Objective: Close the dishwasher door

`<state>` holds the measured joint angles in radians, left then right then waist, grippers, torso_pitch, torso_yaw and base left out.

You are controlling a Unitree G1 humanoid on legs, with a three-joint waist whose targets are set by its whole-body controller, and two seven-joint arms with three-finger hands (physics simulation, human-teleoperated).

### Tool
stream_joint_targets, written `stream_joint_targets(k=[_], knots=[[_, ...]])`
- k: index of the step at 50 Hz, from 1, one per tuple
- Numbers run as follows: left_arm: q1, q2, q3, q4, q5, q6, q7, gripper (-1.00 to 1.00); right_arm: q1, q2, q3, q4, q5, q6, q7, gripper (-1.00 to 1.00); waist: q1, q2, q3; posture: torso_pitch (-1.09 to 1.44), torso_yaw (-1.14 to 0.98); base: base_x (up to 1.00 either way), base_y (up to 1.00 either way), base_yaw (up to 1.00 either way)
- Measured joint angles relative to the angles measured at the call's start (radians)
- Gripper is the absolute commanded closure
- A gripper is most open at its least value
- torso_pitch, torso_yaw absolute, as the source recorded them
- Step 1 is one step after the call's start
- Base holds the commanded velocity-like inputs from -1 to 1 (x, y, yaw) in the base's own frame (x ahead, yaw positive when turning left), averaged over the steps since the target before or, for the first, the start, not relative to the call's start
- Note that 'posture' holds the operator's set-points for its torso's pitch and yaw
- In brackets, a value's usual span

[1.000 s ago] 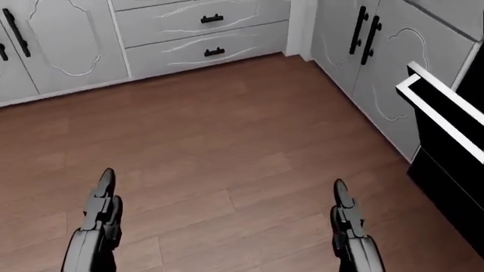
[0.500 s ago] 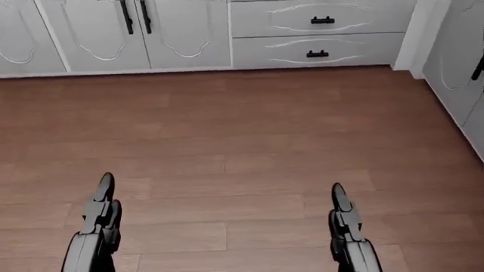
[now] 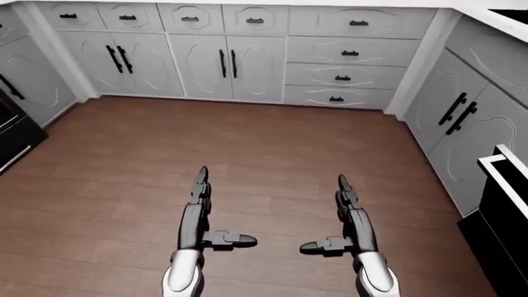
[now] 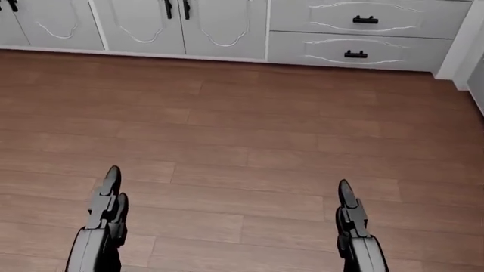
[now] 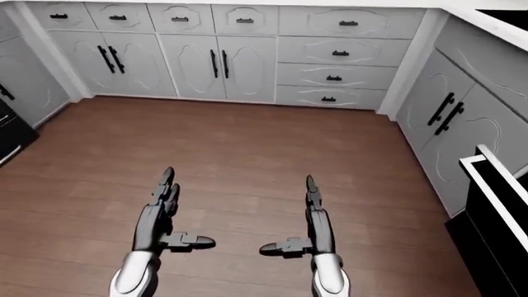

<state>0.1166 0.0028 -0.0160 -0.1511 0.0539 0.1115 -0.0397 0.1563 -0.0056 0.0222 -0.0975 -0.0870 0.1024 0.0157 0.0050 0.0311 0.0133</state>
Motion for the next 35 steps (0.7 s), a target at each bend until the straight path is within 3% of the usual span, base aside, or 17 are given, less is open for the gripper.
stream_joint_targets(k=[3,6,8,15,18,20,23,25,30,34,35], knots=[[0.002,0.004,0.009,0.005,0.001,0.003,0.003,-1.0,-0.004,0.005,0.009,0.0,0.0,-0.004,0.003,-1.0,0.01,-0.009,0.002,0.0,0.0,-0.51,0.0,0.0],[0.006,0.006,0.015,0.011,0.002,0.007,0.006,-1.0,-0.001,0.007,0.017,-0.005,0.001,-0.006,0.007,-1.0,0.014,0.014,-0.002,0.0,0.0,-0.6,0.0,0.0],[0.005,0.006,0.014,0.005,0.002,0.007,0.007,-1.0,0.002,0.006,0.015,-0.004,0.0,-0.007,0.007,-1.0,0.006,0.013,-0.01,0.0,0.0,-0.65,0.0,0.0],[0.003,0.005,0.009,-0.002,0.002,0.0,0.004,-1.0,0.005,0.006,0.012,-0.013,-0.003,-0.009,0.004,-1.0,-0.012,-0.045,-0.009,0.0,0.0,-0.63,0.0,0.0],[0.005,0.006,0.01,-0.006,0.002,0.005,0.005,-1.0,0.008,0.006,0.015,-0.013,-0.003,-0.01,0.007,-1.0,-0.022,-0.095,-0.004,0.0,0.0,-0.3,0.0,0.0],[0.005,-0.006,-0.005,-0.002,0.002,0.005,0.004,-1.0,0.009,-0.005,0.001,-0.001,-0.003,-0.009,0.006,-1.0,-0.023,-0.08,0.023,0.0,0.0,0.0,0.0,0.0],[0.011,-0.005,-0.016,0.004,0.0,0.009,-0.004,-1.0,0.018,-0.005,-0.011,0.0,-0.004,-0.002,0.001,-1.0,-0.02,-0.085,0.017,0.0,0.0,0.0,0.0,0.0],[0.006,-0.003,-0.01,0.0,0.0,0.011,-0.004,-1.0,0.012,-0.004,-0.008,-0.007,-0.004,-0.003,0.0,-1.0,-0.021,-0.074,0.015,0.0,0.0,0.0,0.0,0.0],[0.001,-0.003,-0.006,-0.017,0.0,0.004,-0.001,-1.0,-0.001,-0.001,0.008,-0.007,-0.005,-0.007,0.005,-1.0,-0.025,-0.023,0.036,0.0,0.0,0.0,0.0,0.0],[0.001,0.0,-0.005,-0.018,0.0,0.002,-0.001,-1.0,-0.005,0.002,0.009,-0.007,-0.005,-0.006,0.007,-1.0,-0.034,0.039,0.04,0.0,0.0,0.0,0.0,0.0],[0.003,0.005,0.001,-0.012,0.0,0.002,-0.001,-1.0,-0.005,0.007,0.014,0.002,-0.005,-0.006,0.007,-1.0,-0.027,0.027,0.042,0.0,0.0,0.0,0.0,0.0]])
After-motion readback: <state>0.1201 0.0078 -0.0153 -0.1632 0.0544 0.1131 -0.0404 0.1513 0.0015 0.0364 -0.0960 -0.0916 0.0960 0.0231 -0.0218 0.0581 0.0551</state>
